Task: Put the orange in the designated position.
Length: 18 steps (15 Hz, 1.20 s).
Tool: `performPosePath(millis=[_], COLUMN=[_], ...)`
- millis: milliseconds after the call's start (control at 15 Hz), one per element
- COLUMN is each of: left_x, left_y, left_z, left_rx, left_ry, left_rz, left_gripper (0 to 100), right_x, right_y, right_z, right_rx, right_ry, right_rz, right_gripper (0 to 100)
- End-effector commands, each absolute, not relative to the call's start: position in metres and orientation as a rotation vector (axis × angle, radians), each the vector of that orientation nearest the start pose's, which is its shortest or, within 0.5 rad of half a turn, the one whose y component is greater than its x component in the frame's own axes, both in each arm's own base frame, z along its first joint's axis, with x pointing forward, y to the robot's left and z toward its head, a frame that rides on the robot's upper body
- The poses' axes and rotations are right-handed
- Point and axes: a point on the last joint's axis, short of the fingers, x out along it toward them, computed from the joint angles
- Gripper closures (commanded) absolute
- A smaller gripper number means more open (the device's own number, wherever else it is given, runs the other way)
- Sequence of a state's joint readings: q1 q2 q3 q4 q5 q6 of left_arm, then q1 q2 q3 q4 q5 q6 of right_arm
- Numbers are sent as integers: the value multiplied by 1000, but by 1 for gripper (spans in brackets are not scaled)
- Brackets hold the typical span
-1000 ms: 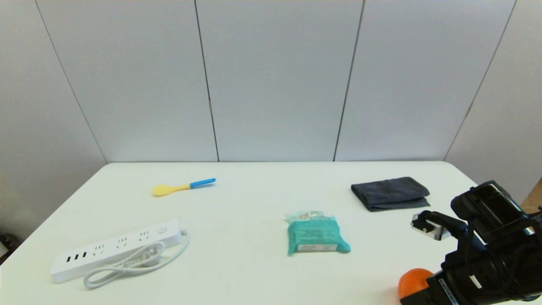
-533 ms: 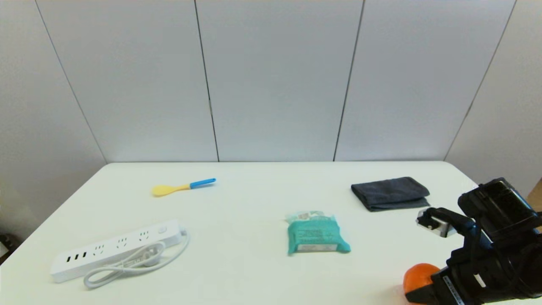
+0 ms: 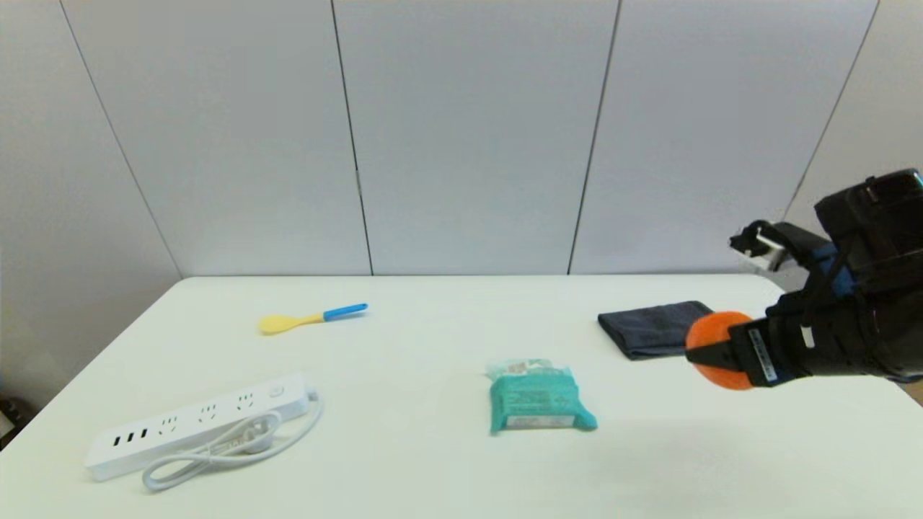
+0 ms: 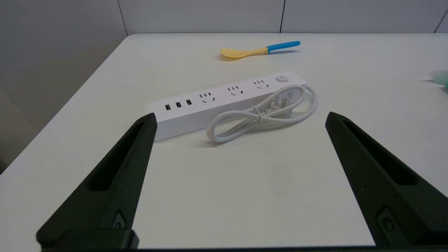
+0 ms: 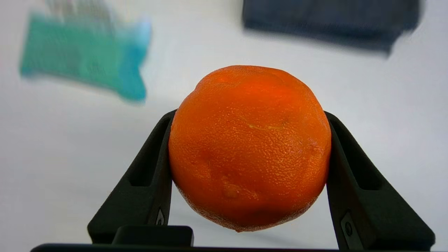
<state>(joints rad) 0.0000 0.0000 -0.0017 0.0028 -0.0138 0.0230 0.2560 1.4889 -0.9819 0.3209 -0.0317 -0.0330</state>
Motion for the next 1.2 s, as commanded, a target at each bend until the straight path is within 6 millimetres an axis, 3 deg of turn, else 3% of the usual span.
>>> performPosePath(millis=[67, 267, 667, 1200], left_x=[-23, -23, -23, -23], left_y=[0, 0, 0, 0], left_z=[76, 76, 76, 76], left_rx=[23, 23, 23, 23], left_ry=[1, 1, 1, 1], left_rz=[-14, -14, -14, -14], left_gripper=[0, 0, 0, 0], right_x=[292, 349, 416, 462], right_y=[59, 67, 66, 50], right_z=[219, 209, 177, 117], right_rx=[-135, -133, -123, -143], right_ry=[770, 758, 755, 821], right_rz=[162, 150, 113, -3], right_gripper=[100, 100, 100, 100])
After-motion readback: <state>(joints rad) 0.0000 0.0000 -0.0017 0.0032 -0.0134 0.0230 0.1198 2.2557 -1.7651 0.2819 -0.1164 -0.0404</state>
